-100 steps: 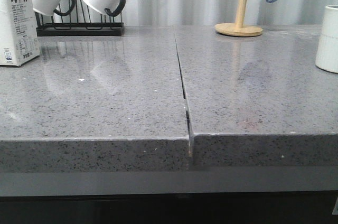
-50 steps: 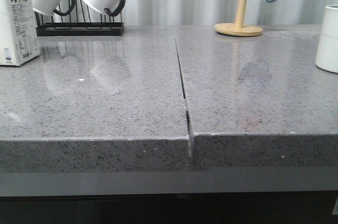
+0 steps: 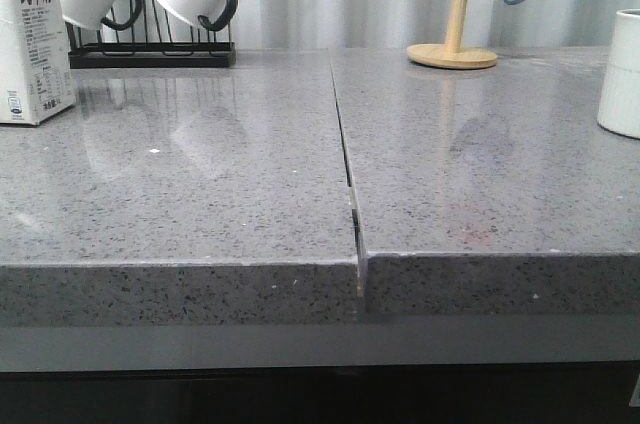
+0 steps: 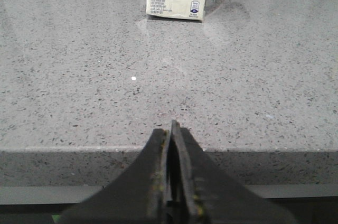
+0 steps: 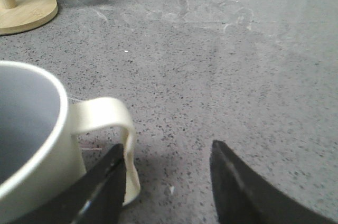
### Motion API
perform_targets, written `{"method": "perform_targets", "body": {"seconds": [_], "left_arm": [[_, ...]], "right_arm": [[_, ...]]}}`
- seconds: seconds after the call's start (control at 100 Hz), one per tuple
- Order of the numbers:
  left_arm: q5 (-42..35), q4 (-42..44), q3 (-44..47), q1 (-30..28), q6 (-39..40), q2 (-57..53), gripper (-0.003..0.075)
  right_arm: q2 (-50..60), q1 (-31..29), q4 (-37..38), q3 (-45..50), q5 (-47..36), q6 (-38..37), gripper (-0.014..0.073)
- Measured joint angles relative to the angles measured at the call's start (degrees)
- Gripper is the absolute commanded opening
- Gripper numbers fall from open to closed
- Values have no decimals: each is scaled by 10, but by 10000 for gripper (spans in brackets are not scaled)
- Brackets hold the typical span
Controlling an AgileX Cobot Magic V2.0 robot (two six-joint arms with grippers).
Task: Place milk next to cup
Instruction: 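Grasp the white HOME mug handle with the right gripper, slide it inward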
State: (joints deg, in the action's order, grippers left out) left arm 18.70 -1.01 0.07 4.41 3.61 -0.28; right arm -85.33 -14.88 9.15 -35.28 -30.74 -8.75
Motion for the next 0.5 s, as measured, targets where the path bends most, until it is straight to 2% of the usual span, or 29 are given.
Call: {"method": "perform_targets", "body": {"seconds": [0.13,0.2,0.23,0.36,0.5], "left_arm": [[0,0,0,0,0,0,-21],[0,0,0,0,0,0,-21],[0,0,0,0,0,0,-21],[0,0,0,0,0,0,-21],[0,0,0,0,0,0,-21]], "right_arm": [[-30,5,9,-23,0,-19,379],[-46,7,14,-38,0,-22,318],[-53,8,16,-44,0,-22,265],[-77,10,21,-65,0,-22,-78],[-79,15,23,-70,-3,-26,-66]]}}
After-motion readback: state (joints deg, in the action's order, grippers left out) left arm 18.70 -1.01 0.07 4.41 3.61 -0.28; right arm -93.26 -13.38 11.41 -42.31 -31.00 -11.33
